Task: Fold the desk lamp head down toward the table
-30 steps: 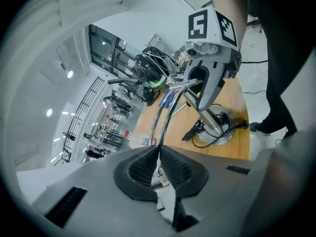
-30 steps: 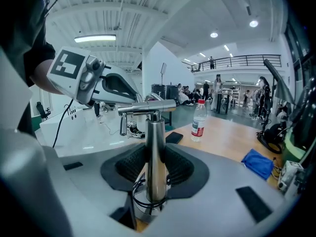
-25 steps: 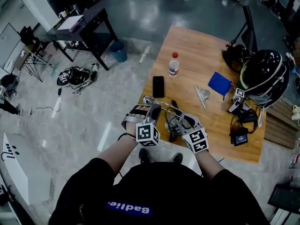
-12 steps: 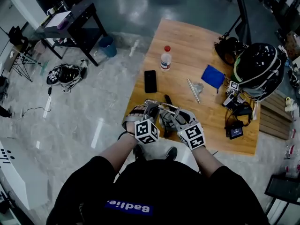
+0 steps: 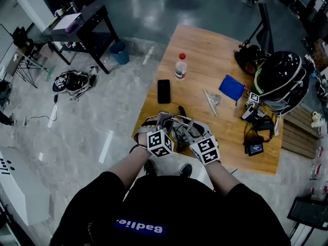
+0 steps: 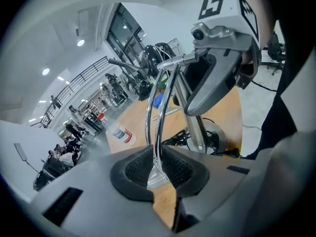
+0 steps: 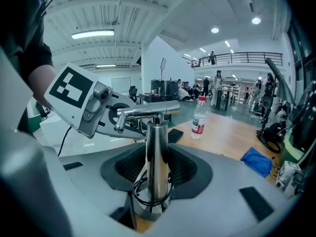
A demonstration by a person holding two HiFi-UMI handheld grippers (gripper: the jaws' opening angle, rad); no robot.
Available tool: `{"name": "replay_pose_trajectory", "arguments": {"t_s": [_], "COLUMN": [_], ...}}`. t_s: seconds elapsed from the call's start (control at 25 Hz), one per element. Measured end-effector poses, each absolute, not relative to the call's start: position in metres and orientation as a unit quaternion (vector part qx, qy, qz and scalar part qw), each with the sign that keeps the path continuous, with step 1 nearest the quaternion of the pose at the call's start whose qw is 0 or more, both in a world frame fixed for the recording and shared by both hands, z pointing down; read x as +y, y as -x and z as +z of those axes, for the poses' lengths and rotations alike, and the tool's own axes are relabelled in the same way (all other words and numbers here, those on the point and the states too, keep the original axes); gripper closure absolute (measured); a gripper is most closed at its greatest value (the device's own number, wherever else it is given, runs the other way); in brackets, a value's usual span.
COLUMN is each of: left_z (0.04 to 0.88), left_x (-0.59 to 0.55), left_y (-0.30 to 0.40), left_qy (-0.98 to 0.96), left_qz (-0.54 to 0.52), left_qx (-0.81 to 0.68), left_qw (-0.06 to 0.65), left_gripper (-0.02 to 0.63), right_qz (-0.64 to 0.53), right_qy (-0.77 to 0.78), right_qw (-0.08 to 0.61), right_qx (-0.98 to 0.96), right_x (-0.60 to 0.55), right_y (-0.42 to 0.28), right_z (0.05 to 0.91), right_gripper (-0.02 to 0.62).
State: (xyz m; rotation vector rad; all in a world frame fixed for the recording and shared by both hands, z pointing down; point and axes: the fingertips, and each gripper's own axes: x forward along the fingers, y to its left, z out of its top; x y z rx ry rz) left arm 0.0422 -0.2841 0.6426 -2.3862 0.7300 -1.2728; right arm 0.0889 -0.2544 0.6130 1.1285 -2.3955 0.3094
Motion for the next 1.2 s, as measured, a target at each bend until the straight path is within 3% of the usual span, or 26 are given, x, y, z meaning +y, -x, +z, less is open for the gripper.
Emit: {"name": "replay_pose_trajectory", "arguments": {"t_s": [0.24, 0.48, 0.68, 0.88, 1.2], "left_z": [0.605, 0.563, 0.547, 0.518, 0.455], "left_x": [-0.272, -0.208, -0.14, -0.074, 0.002], "left_y": [-0.032, -0.015, 0.011, 0.048, 0.068], "left_qy": [0.839, 0.878, 0.923, 0.955, 0.979], "left_qz": [-0.418, -0.326, -0.229, -0.161, -0.08], "left_qx": [0.315, 0.342, 0.309, 0.242, 0.168], "left_qw": [0.149, 0.075, -0.017, -0.054, -0.088], "left_gripper": [0.525, 0.525, 0.526, 0.526, 0.542], "right_qz": [0.119, 0.164, 0.193, 0.205, 0.129], "right_qy": [-0.414, -0.452, -0.474, -0.483, -0.444], "right_qw": [0.193, 0.169, 0.129, 0.055, 0.002], "right_qx": [-0.882, -0.86, -0.849, -0.85, -0.887], "right_x": [-0.247, -0.182, -0.113, -0.048, 0.02], "right_y": [-0.111, -0.128, -0.081, -0.011, 0.045], "right_z": [0.602, 0.601, 0.585, 0.545, 0.452], "right_gripper": [0.46, 0.459, 0.459, 0.462, 0.579]}}
